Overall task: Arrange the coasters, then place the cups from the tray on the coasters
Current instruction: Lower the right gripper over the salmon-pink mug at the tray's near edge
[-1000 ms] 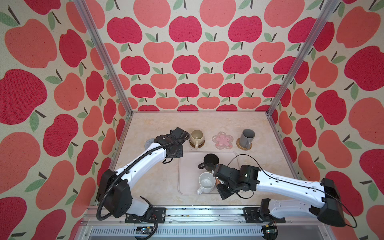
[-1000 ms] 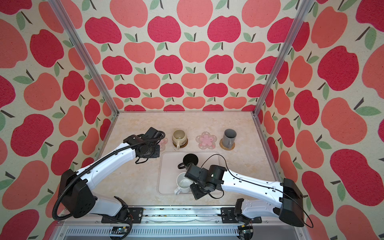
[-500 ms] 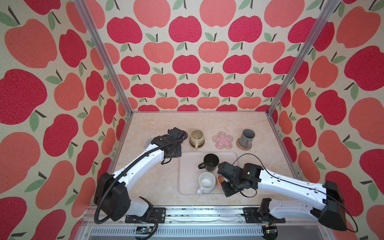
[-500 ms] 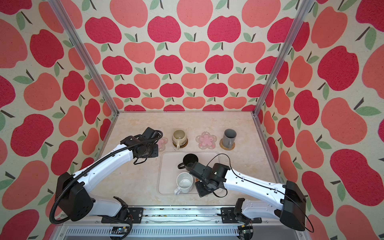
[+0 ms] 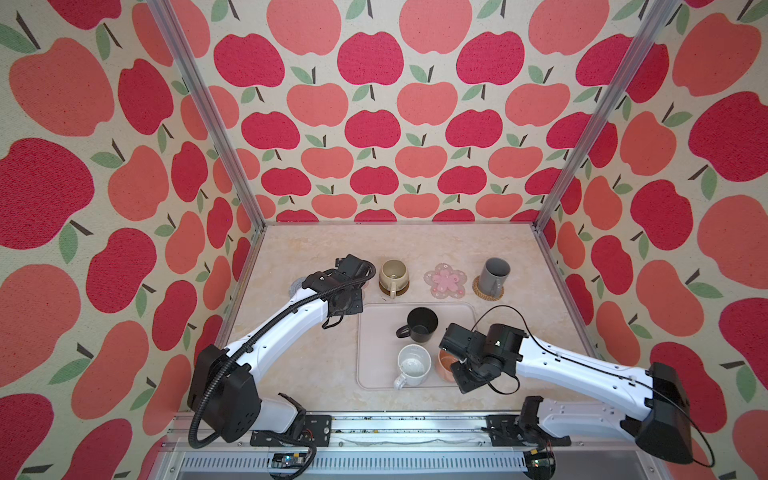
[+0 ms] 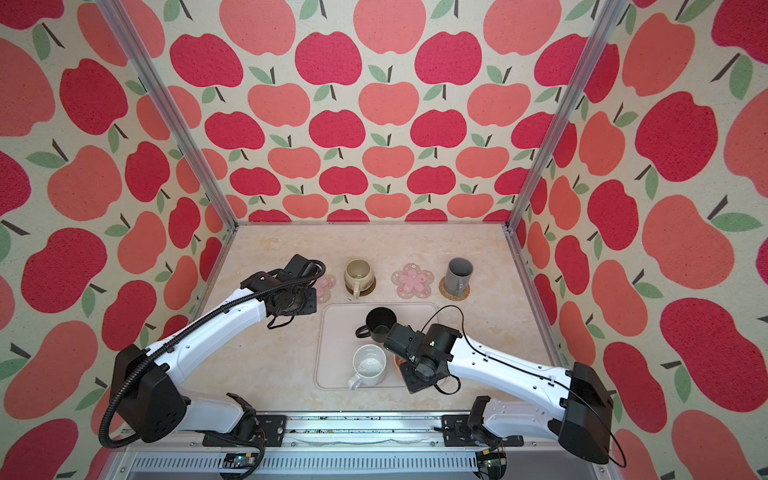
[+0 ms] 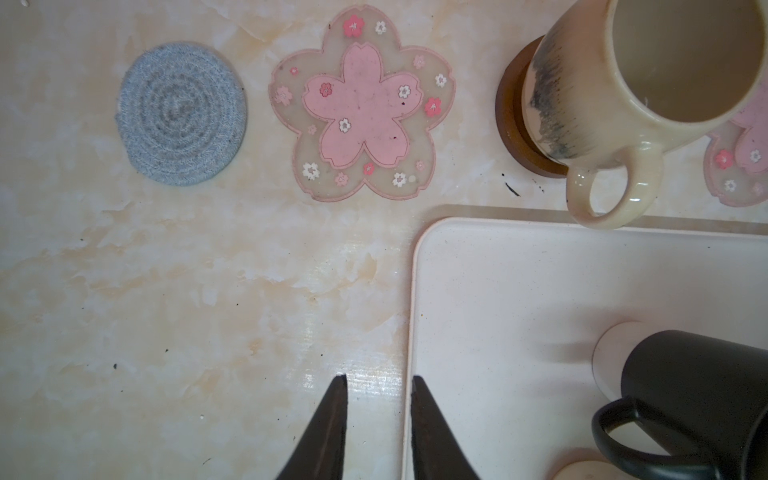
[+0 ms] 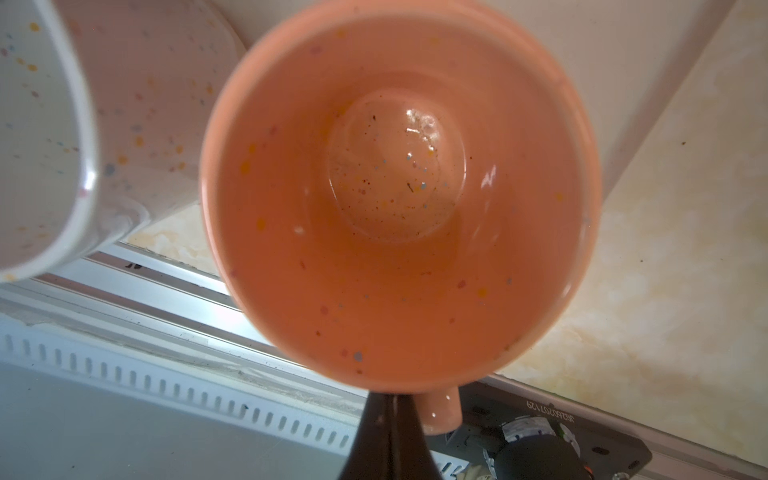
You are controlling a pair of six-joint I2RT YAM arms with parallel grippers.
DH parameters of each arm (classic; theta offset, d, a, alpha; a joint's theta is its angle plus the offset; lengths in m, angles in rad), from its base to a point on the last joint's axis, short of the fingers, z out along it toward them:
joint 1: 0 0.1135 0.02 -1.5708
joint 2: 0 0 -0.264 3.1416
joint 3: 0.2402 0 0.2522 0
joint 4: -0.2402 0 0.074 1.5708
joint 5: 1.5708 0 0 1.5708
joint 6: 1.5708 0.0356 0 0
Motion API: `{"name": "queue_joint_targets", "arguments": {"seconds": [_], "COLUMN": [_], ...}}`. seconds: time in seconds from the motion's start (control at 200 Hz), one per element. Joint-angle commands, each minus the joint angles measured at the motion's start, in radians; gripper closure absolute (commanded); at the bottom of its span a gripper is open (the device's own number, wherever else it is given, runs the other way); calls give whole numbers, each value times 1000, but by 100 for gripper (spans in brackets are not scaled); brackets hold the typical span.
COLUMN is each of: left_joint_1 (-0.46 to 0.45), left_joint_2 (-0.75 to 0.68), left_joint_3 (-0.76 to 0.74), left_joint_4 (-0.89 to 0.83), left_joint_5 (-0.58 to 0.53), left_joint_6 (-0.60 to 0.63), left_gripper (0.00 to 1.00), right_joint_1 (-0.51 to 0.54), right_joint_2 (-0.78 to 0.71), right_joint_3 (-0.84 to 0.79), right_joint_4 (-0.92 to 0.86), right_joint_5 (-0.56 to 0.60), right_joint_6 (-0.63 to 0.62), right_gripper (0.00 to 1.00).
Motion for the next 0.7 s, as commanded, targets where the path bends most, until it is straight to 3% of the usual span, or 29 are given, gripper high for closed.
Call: {"name": "queue_joint_targets", "arguments": {"seconds": [0.0, 0.42, 0.695], "left_joint_1": [6, 7, 6], "left_joint_2": [-11, -14, -32], "left_joint_3": [11, 8, -7], "left_joint_4": [8, 19, 19], "left_joint_5": [6, 11, 4], "left_joint_6": [-17, -25, -32], "left_gripper": [71, 72, 72], "right_joint_1": [-10, -45, -91], "right_joint_2": [-1, 58, 80], "right_joint_3": [-15, -35, -16], "right_joint_4": [-13, 105, 162], "right_joint_5": [62, 127, 108], "right_joint_6": [-3, -31, -83], "right_gripper": [100, 100, 100]}}
